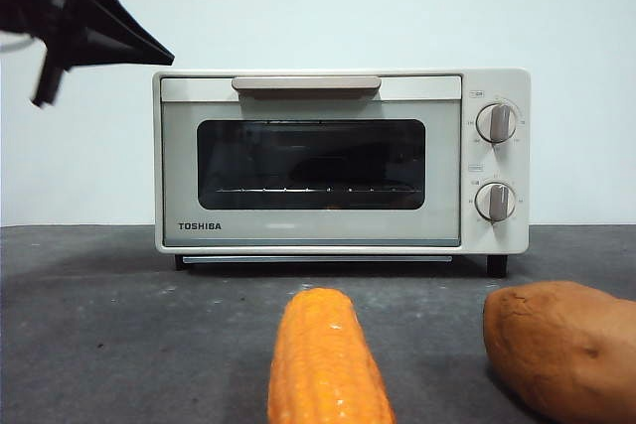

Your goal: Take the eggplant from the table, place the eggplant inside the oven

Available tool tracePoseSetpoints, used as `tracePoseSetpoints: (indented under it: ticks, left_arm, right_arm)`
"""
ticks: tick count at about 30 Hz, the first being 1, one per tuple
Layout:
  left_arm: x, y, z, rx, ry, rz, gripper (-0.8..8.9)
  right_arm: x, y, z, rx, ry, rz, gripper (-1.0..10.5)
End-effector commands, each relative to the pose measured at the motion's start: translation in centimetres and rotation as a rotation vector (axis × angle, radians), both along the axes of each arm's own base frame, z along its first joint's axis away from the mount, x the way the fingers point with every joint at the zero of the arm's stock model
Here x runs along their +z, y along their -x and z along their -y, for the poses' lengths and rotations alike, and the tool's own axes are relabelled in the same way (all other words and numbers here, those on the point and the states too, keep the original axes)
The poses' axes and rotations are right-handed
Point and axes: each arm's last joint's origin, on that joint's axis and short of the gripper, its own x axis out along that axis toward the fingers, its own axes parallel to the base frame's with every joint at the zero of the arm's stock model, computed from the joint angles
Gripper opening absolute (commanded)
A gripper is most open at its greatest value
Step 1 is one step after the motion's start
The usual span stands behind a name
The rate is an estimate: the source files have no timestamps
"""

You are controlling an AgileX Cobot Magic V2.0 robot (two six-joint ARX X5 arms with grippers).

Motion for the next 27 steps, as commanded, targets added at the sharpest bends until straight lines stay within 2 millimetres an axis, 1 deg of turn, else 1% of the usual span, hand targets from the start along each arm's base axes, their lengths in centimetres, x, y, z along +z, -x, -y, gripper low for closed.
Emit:
tracePoseSetpoints:
  ticks: [1, 4, 8, 9, 12, 15, 18, 20, 24, 27]
  left_arm:
    - [1.0, 2.1, 0.6, 0.015, -0.228, 0.105, 0.06]
    - [2.2, 4.5, 1.3, 0.047, -0.383, 0.129, 0.06]
    - [3.8, 7.2, 1.6, 0.122, -0.498, 0.195, 0.06]
    - [4.1, 7.9, 1.6, 0.147, -0.517, 0.221, 0.06]
    - [4.1, 9.7, 1.4, 0.216, -0.546, 0.271, 0.06]
    - [3.1, 11.5, 0.9, 0.277, -0.553, 0.295, 0.06]
    - [1.6, 13.2, 0.5, 0.322, -0.529, 0.308, 0.06]
    - [0.5, 14.3, 0.3, 0.343, -0.51, 0.309, 0.06]
    - [-1.6, 16.2, -0.1, 0.392, -0.48, 0.317, 0.06]
    - [-3.3, 17.8, -0.6, 0.491, -0.464, 0.337, 0.06]
  right_arm:
    - [-0.7, -0.6, -1.4, 0.029, -0.003, -0.027, 2.1]
    - [-2.2, -1.4, -2.7, 0.019, 0.032, -0.035, 1.3]
    - [-4.9, -2.6, -3.9, -0.049, 0.08, -0.016, 0.2]
    - [-5.8, -2.9, -4.2, -0.07, 0.089, -0.013, 0.0]
    - [-8.4, -3.8, -4.4, -0.101, 0.109, -0.041, 0.0]
    - [-10.8, -4.6, -3.7, -0.131, 0.097, -0.09, 0.0]
    - [-12.9, -5.3, -2.8, -0.111, 0.006, -0.144, 0.0]
    - [-13.9, -5.7, -2.3, -0.102, -0.06, -0.152, 0.0]
    - [-15.8, -6.3, -0.9, -0.144, -0.168, -0.1, 0.0]
    - [-17.6, -6.0, 0.4, -0.186, -0.256, 0.001, 0.0]
